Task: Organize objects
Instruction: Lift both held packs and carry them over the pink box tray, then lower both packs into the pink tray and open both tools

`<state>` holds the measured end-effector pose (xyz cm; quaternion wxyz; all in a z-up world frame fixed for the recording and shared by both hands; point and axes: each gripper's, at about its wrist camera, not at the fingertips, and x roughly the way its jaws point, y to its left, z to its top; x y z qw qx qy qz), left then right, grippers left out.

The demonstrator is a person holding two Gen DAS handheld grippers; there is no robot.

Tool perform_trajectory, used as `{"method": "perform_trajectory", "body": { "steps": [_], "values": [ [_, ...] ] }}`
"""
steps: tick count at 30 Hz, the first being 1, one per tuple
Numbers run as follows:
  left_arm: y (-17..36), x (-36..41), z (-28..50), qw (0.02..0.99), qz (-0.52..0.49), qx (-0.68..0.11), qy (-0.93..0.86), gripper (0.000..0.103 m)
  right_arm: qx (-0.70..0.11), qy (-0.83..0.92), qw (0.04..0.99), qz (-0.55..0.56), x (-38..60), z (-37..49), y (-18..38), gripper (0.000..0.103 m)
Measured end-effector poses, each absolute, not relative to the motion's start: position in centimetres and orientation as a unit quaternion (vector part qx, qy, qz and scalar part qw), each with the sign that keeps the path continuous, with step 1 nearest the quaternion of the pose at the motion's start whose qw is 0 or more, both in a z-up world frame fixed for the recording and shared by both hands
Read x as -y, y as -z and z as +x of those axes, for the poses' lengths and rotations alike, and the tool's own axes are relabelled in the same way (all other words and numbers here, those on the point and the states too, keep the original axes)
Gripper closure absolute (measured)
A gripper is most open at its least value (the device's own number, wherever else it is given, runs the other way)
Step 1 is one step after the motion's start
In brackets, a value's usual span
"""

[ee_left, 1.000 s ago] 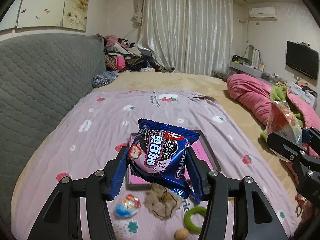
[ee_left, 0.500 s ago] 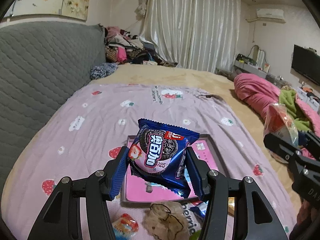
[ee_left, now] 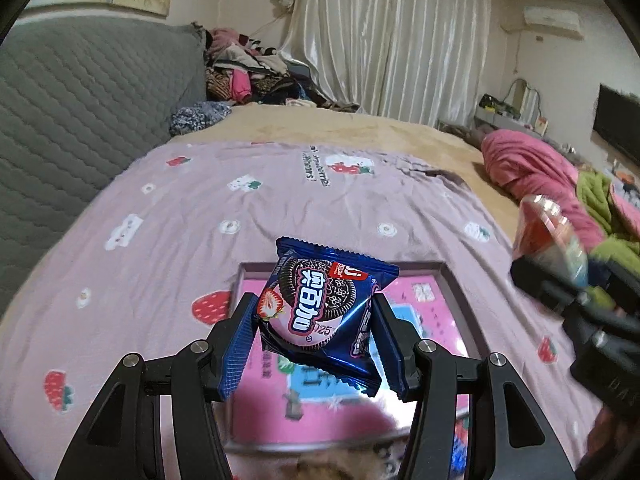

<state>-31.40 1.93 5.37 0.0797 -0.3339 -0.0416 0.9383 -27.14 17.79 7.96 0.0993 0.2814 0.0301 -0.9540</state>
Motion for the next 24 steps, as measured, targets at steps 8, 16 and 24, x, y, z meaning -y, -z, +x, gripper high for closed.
{"method": "perform_trajectory", "body": {
  "steps": [8, 16, 24],
  "values": [
    [-2.8, -2.0, -35.5, 0.07, -0.336, 0.058, -0.937, 0.045, 0.018, 0.95, 0.1, 0.294, -19.1, -30.5, -4.7, 0.05],
    [1.5, -2.1, -37.8, 0.075, -0.366, 0.051, -0.926, 0.045, -0.007, 0.942, 0.075, 0.328, -18.5, -33.6, -0.7, 0.05],
    [4.9, -2.2, -39.7, 0.086, -0.384, 0.044, -0.918, 0.045, -0.04, 0.927, 0.05, 0.369, -17.7, -36.4, 3.0, 0.05]
  ]
}}
